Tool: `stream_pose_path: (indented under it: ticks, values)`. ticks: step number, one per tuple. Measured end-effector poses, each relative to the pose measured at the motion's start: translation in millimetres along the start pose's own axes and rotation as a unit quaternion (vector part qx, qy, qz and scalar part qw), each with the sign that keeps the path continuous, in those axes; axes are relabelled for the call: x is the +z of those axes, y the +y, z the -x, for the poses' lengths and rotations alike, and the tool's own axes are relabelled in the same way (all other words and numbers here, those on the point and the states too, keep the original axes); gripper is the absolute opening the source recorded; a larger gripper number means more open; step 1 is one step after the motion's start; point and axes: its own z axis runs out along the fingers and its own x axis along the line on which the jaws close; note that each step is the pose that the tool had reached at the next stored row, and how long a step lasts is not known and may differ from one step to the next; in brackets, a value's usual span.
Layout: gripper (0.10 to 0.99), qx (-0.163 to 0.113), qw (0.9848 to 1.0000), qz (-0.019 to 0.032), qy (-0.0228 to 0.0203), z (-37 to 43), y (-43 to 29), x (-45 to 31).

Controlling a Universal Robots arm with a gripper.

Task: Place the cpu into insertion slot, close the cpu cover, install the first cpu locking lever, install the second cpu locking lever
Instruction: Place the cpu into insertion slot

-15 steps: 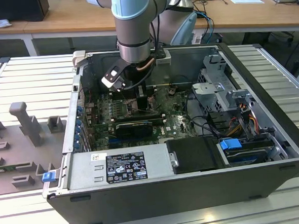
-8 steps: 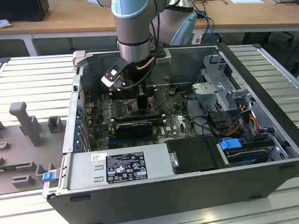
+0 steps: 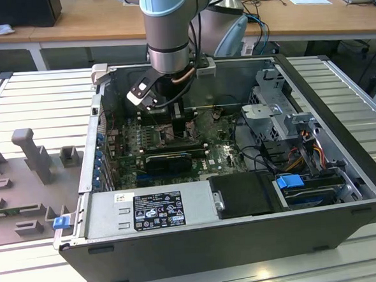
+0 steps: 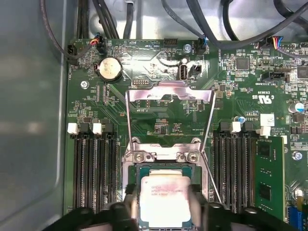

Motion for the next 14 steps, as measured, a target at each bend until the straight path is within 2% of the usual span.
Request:
stream_pose_path:
  ticks: [1, 2, 6, 7, 8, 14]
  values:
    - [0.486, 0.0, 1.0, 0.0, 0.0, 0.0, 0.0, -0.3]
    - [0.486, 0.0, 1.0, -0.0001, -0.0001, 0.0, 0.0, -0.5]
    - [0.247, 0.0, 1.0, -0.0001, -0.0003, 0.1, 0.1, -1.7]
    - [0.247, 0.0, 1.0, -0.0001, -0.0003, 0.1, 0.1, -2.2]
    - [0.18, 0.0, 1.0, -0.0001, -0.0003, 0.1, 0.2, -2.6]
    - [0.169, 0.0, 1.0, 0.0, -0.0002, 0.1, 0.5, -6.0]
